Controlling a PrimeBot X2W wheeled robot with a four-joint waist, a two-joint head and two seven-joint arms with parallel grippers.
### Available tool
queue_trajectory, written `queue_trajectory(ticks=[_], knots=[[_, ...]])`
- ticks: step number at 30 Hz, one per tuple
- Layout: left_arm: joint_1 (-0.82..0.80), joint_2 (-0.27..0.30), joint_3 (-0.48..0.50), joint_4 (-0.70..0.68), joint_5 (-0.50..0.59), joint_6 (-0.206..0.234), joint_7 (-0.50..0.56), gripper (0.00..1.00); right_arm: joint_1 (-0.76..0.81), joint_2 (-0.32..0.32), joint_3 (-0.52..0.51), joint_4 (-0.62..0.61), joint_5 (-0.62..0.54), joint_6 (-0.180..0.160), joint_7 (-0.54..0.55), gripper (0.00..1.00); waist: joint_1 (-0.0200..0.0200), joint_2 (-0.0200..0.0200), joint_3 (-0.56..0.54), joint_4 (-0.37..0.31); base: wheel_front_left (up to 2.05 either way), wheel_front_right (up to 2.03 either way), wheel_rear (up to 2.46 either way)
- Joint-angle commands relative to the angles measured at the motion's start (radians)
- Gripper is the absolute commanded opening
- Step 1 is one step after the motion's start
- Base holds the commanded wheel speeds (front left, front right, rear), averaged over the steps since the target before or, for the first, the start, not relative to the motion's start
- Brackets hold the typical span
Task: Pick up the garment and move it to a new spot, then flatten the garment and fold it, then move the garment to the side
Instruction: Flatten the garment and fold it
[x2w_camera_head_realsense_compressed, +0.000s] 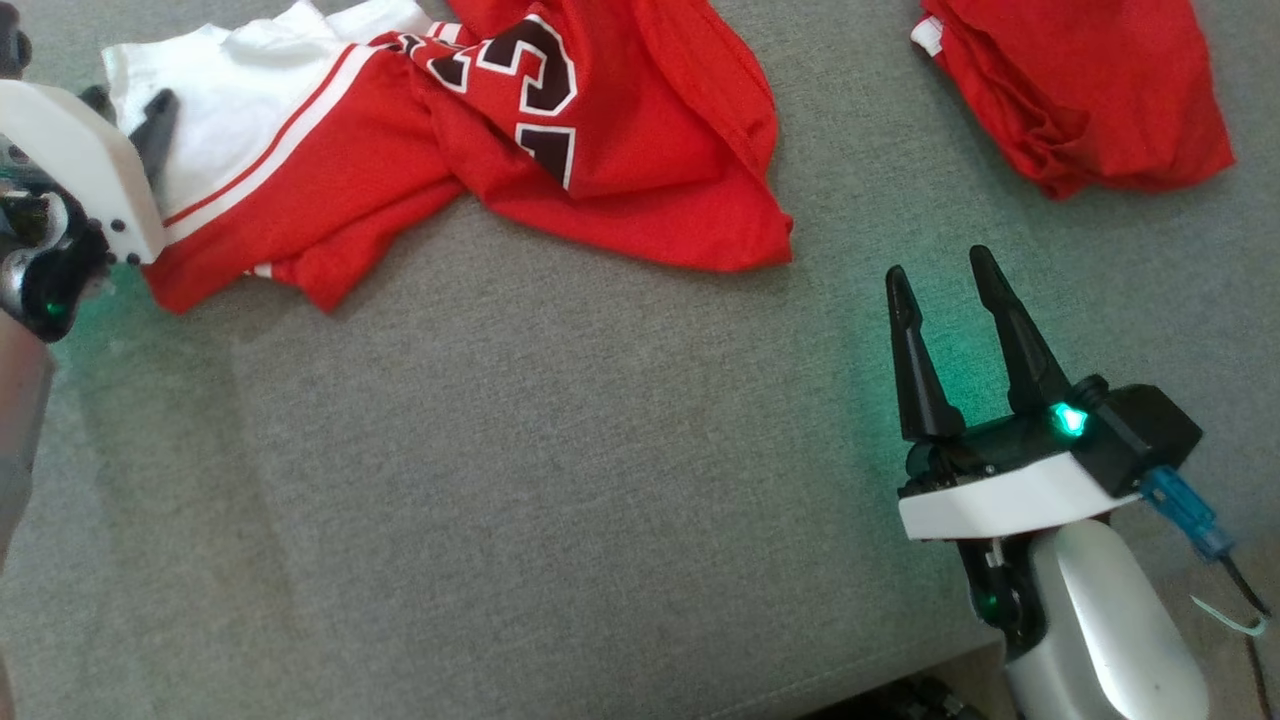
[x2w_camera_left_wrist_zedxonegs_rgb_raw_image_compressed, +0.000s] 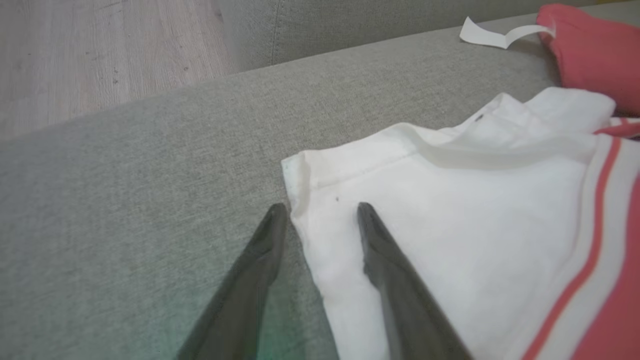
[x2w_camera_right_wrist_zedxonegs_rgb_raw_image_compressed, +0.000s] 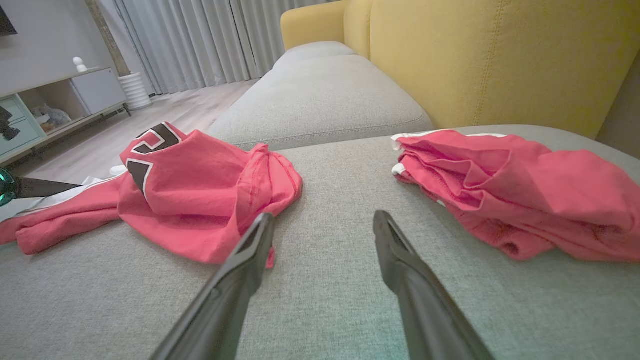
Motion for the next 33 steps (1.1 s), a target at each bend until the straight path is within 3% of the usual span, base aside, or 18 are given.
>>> queue_trajectory(ticks=[1,12,21,29,30,33], knots=[[-0.042,0.055,0.023,-0.018,-0.01,0.002,-0.002,0.0,-0.004,-0.003,0.019,-0.032,0.007,-0.001,-0.011,1.0,0.0,0.0,-0.001,0.002,0.0,0.0,0.0],[-0.057,0.051,-0.048,-0.047,-0.083,0.002,-0.129,0.0,-0.007,-0.003,0.01,-0.011,-0.003,-0.001,-0.011,1.0,0.0,0.0,-0.024,0.031,0.0,0.0,0.0],[-0.079,0.08,-0.153,-0.156,-0.041,0.002,-0.384,0.0,-0.006,-0.003,0.003,0.009,-0.003,-0.001,-0.011,1.0,0.0,0.0,-0.094,0.045,0.0,0.0,0.0],[-0.095,0.093,-0.213,-0.272,0.013,0.003,-0.531,0.0,0.017,-0.003,-0.004,0.026,-0.003,-0.001,-0.011,1.0,0.0,0.0,-0.18,0.087,0.0,0.0,0.0],[-0.113,0.097,-0.22,-0.365,0.077,0.041,-0.616,0.0,0.033,-0.003,-0.003,0.042,-0.006,-0.001,-0.011,1.0,0.0,0.0,-0.238,0.118,0.0,0.0,0.0],[-0.119,0.103,-0.216,-0.44,0.107,0.072,-0.644,0.0,0.041,-0.003,-0.004,0.05,-0.003,-0.001,-0.011,1.0,0.0,0.0,-0.277,0.131,0.0,0.0,0.0]])
